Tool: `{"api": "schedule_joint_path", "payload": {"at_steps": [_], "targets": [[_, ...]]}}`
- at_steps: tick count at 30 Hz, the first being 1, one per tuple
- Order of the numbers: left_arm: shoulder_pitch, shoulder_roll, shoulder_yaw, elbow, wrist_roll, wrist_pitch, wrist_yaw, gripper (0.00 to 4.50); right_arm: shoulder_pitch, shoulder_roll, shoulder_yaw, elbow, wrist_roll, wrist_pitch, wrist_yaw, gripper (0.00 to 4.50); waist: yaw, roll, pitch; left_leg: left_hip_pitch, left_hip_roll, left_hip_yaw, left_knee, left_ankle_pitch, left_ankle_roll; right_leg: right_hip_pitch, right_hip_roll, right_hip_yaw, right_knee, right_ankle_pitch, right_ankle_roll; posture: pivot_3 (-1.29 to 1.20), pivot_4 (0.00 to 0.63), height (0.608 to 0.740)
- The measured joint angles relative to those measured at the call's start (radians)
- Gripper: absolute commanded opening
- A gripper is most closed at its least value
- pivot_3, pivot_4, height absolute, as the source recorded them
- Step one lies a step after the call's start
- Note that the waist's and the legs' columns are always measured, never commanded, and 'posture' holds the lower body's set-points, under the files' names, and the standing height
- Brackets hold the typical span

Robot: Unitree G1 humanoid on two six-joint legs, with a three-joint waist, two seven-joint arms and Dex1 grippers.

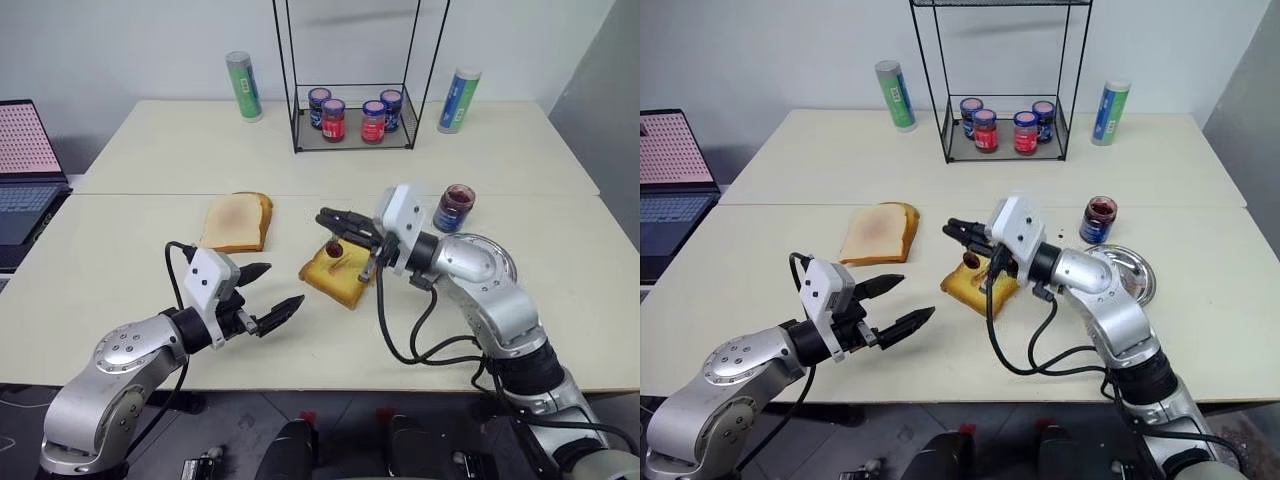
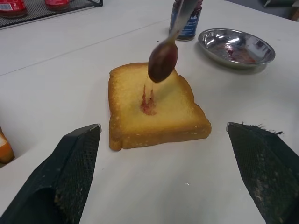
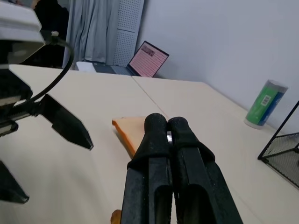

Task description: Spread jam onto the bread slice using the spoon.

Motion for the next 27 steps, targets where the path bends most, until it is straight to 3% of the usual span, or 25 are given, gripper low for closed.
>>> {"api": "schedule_joint_path", "payload": {"at_steps": [16,27], "targets": [[-0.017,-0.004,0.020,-0.007,-0.040,0.021,0.032,4.50,0.006,-0.076,0.048,0.109,-0.231,-0.320,0.039,0.01,0.001,-0.001,0.001,0.000,0.000,0.000,0.000,0.000,-0.001,0.001,0.000,-0.001,0.000,0.000,0.000,0.00,0.150,0.740],[-0.023,0.003,0.020,-0.006,-0.048,0.022,0.043,4.50,-0.034,-0.032,0.015,0.121,-0.268,-0.329,-0.001,0.01,0.001,-0.002,0.001,0.000,0.000,0.000,0.000,0.001,-0.002,0.001,0.000,0.000,0.000,0.000,0.000,0.00,0.150,0.740]]}}
